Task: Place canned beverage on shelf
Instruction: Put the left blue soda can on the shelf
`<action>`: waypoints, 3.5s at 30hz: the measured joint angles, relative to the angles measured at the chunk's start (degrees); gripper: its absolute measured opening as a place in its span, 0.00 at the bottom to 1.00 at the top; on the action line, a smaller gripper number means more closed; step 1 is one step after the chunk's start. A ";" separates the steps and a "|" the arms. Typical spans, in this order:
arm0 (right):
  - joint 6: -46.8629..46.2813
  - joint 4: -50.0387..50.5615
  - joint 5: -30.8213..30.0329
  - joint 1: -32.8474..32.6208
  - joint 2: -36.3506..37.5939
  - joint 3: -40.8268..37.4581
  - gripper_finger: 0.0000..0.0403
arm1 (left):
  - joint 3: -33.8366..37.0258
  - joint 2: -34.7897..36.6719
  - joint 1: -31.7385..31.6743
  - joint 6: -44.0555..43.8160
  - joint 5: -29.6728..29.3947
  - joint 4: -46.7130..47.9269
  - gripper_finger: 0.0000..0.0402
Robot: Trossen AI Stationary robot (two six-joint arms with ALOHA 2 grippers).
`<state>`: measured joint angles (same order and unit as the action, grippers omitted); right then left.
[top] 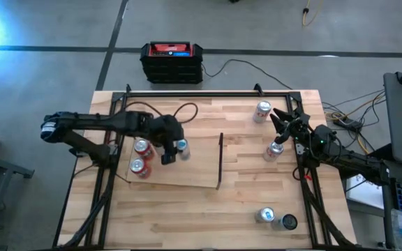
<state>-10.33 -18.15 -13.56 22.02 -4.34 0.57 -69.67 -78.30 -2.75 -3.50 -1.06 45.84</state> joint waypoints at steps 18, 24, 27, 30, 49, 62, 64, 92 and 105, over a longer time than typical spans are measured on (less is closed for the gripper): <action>0.00 0.00 0.00 0.00 0.00 0.00 0.39 | 0.07 -3.51 -2.21 2.99 0.52 -0.26 0.55; 0.00 -0.01 0.00 0.00 0.00 -0.01 0.39 | 0.07 -4.48 -2.39 3.49 0.24 -1.26 0.55; 0.00 -0.01 -0.01 0.00 0.00 -0.01 0.39 | 0.07 -4.48 -2.65 3.46 0.24 -1.95 0.55; 0.00 0.00 0.00 0.00 0.00 0.00 0.39 | 0.07 -4.48 -2.79 3.34 0.14 -2.24 0.55; 0.00 -0.02 0.00 0.00 0.00 0.01 0.39 | 1.89 -4.45 -2.90 1.52 0.06 -3.18 0.55; 0.00 -0.01 -0.01 0.00 0.00 -0.01 0.39 | 2.84 -4.15 -2.90 0.07 0.06 -4.65 0.55; 0.00 -0.02 0.00 0.00 0.00 -0.01 0.39 | 2.84 -4.09 -2.90 -0.67 0.09 -4.44 0.57; 0.00 -0.01 -0.01 0.00 0.00 -0.01 0.39 | 3.17 -4.20 -2.83 -5.94 1.04 -3.17 0.74; 0.00 -0.01 0.00 0.00 0.00 0.00 0.39 | 3.06 -3.07 -2.87 -6.09 1.68 -3.28 0.78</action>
<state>-10.33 -18.16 -13.56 22.02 -4.34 0.57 -66.61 -81.37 -5.63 -9.58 0.62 42.56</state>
